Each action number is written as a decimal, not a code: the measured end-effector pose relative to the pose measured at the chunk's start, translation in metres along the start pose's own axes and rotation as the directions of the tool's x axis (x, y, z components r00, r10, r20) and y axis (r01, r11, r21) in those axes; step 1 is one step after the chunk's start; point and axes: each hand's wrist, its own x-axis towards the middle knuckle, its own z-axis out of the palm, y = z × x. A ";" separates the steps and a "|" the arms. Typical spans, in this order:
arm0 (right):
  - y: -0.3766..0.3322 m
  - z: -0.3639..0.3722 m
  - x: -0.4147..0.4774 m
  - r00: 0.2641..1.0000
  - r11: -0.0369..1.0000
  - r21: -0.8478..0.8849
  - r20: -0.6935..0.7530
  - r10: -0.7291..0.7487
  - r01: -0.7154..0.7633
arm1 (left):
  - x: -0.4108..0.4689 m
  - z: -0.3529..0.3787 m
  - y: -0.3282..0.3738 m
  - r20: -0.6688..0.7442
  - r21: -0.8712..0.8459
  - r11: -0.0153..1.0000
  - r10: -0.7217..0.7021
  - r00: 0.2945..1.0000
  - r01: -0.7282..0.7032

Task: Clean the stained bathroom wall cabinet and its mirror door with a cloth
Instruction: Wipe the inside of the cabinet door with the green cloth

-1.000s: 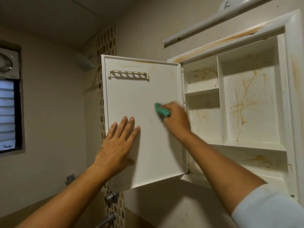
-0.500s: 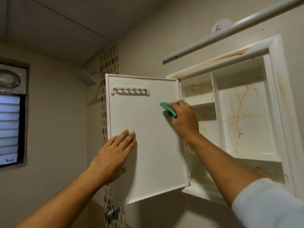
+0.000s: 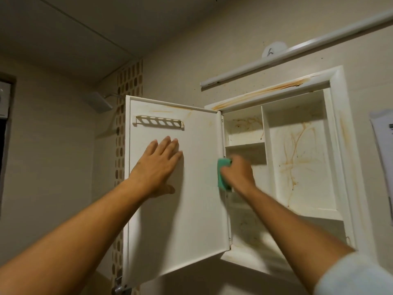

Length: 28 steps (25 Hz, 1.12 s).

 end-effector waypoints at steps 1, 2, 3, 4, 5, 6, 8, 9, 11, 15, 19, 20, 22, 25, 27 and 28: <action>-0.024 -0.014 0.027 0.995 0.998 0.008 -0.073 -0.067 0.068 | 0.004 0.005 0.001 0.007 -0.014 1.000 -0.026 1.000 0.026; -0.046 -0.026 0.049 0.981 0.989 -0.012 -0.126 -0.150 0.149 | 0.004 0.009 0.001 0.010 -0.021 0.999 -0.045 0.999 0.045; -0.062 -0.032 0.067 0.961 0.972 -0.075 -0.154 -0.230 0.221 | 0.001 0.015 0.002 0.009 -0.018 0.998 -0.053 0.999 0.053; -0.072 -0.033 0.079 0.943 0.950 -0.160 -0.161 -0.292 0.267 | -0.002 0.019 0.003 0.003 0.000 0.998 -0.056 0.998 0.056; -0.076 -0.029 0.087 0.928 0.924 -0.244 -0.159 -0.338 0.295 | -0.003 0.021 0.003 -0.007 0.005 0.998 -0.057 0.998 0.057; -0.074 -0.019 0.090 0.917 0.897 -0.319 -0.156 -0.368 0.306 | -0.004 0.024 0.004 -0.019 -0.007 0.998 -0.062 0.998 0.062; -0.061 0.003 0.080 0.898 0.845 -0.428 -0.148 -0.414 0.319 | -0.004 0.027 0.001 -0.031 -0.027 0.997 -0.067 0.997 0.067; -0.049 0.014 0.067 0.896 0.827 -0.463 -0.138 -0.422 0.318 | -0.004 0.028 0.001 -0.029 -0.029 0.998 -0.064 0.998 0.063; -0.014 0.031 0.033 0.907 0.818 -0.489 -0.114 -0.405 0.304 | -0.005 0.030 -0.001 -0.035 -0.043 0.998 -0.045 0.998 0.043; 0.084 0.075 -0.069 0.934 0.799 -0.518 0.002 -0.357 0.306 | -0.006 0.035 0.005 -0.028 -0.032 0.997 -0.065 0.997 0.064; 0.127 0.091 -0.135 0.966 0.839 -0.481 0.176 -0.192 0.254 | -0.004 0.022 0.006 0.002 -0.016 0.998 -0.060 0.998 0.060; 0.124 0.082 -0.136 0.965 0.850 -0.476 0.228 -0.131 0.228 | -0.003 0.018 0.004 0.019 -0.024 0.999 -0.039 0.999 0.039; 0.110 0.062 -0.118 0.948 0.889 -0.436 0.319 0.010 0.138 | -0.005 0.013 -0.001 0.052 -0.051 0.999 -0.003 0.999 0.006; 0.058 0.021 -0.068 0.936 0.993 -0.036 0.331 0.120 -0.114 | -0.007 0.001 -0.015 0.073 -0.118 0.992 0.064 0.995 -0.055; 0.012 -0.003 -0.036 0.959 0.962 0.230 0.270 0.081 -0.146 | -0.010 -0.013 -0.026 0.066 -0.195 0.977 0.104 0.992 -0.089; -0.009 -0.010 -0.023 0.970 0.949 0.287 0.236 0.062 -0.131 | -0.011 -0.019 -0.031 0.065 -0.226 0.968 0.123 0.990 -0.105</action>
